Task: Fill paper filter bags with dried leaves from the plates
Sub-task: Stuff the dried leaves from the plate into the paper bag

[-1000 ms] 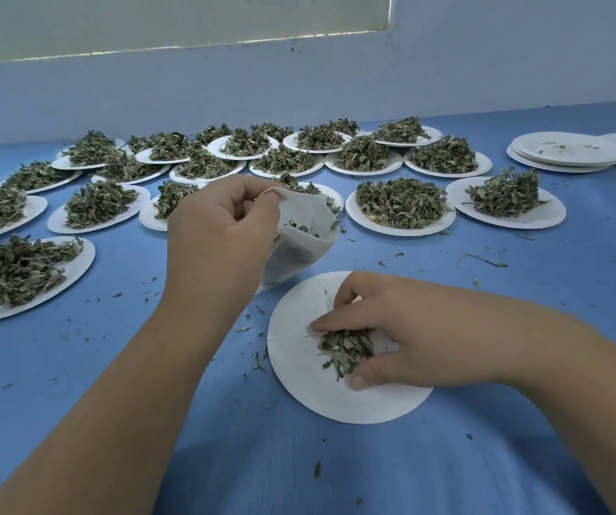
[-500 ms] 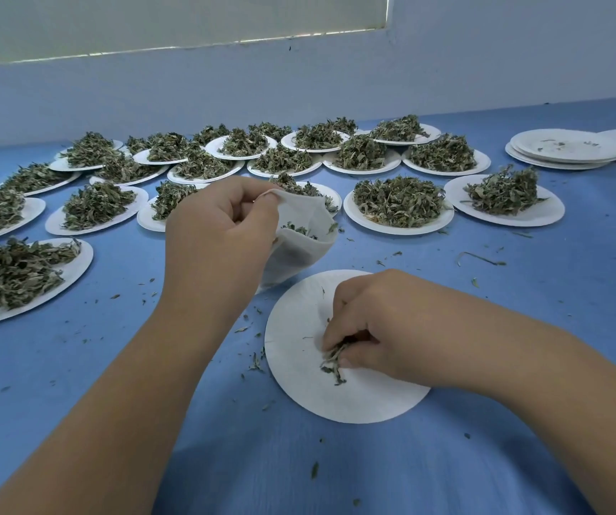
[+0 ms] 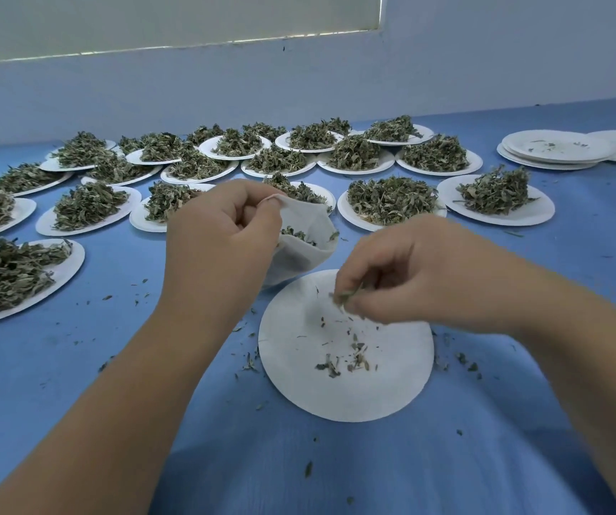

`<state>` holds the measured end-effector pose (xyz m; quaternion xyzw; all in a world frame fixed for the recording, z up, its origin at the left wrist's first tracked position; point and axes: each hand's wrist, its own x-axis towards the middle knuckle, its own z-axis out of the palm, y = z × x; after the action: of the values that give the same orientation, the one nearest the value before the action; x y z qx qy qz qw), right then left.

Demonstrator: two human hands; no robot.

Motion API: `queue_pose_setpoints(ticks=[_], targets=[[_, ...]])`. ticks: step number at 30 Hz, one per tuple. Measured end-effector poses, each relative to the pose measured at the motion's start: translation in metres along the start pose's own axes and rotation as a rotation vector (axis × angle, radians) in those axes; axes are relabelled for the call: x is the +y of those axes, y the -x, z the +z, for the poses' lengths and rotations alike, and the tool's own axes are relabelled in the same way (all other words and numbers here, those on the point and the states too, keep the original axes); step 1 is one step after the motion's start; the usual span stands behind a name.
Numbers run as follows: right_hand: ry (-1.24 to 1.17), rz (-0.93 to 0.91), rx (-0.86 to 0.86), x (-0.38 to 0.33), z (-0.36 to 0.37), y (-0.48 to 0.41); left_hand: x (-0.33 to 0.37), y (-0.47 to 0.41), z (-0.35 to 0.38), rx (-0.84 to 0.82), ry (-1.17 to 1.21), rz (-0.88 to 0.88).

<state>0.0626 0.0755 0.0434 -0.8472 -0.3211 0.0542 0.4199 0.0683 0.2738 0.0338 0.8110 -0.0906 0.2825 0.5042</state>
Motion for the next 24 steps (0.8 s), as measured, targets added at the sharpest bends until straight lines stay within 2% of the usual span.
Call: queue_pose_setpoints(ticks=[3, 7, 9, 11, 14, 17, 19, 24], targets=[[-0.133, -0.081, 0.120, -0.002, -0.009, 0.001, 0.001, 0.002, 0.003, -0.022, -0.034, 0.012], [-0.158, -0.106, 0.272, -0.003, -0.004, -0.002, 0.002, 0.007, 0.008, -0.057, -0.066, 0.041], [-0.089, -0.097, 0.357, -0.003, 0.003, -0.004, 0.003, 0.009, 0.011, -0.074, -0.075, 0.058], [0.091, -0.101, 0.439, -0.003, 0.012, -0.007, 0.004, 0.012, 0.014, -0.084, -0.091, 0.081], [0.395, -0.120, 0.452, -0.005, 0.020, -0.010, 0.005, 0.014, 0.017, -0.103, -0.099, 0.100], [0.519, -0.054, 0.385, -0.007, 0.021, -0.012, 0.004, 0.015, 0.018, -0.123, -0.097, 0.100], [0.531, -0.012, 0.364, -0.009, 0.021, -0.011, 0.005, 0.015, 0.019, -0.126, -0.098, 0.093], [0.378, -0.013, 0.484, -0.011, 0.022, -0.008, 0.006, 0.015, 0.019, -0.119, -0.076, 0.055]])
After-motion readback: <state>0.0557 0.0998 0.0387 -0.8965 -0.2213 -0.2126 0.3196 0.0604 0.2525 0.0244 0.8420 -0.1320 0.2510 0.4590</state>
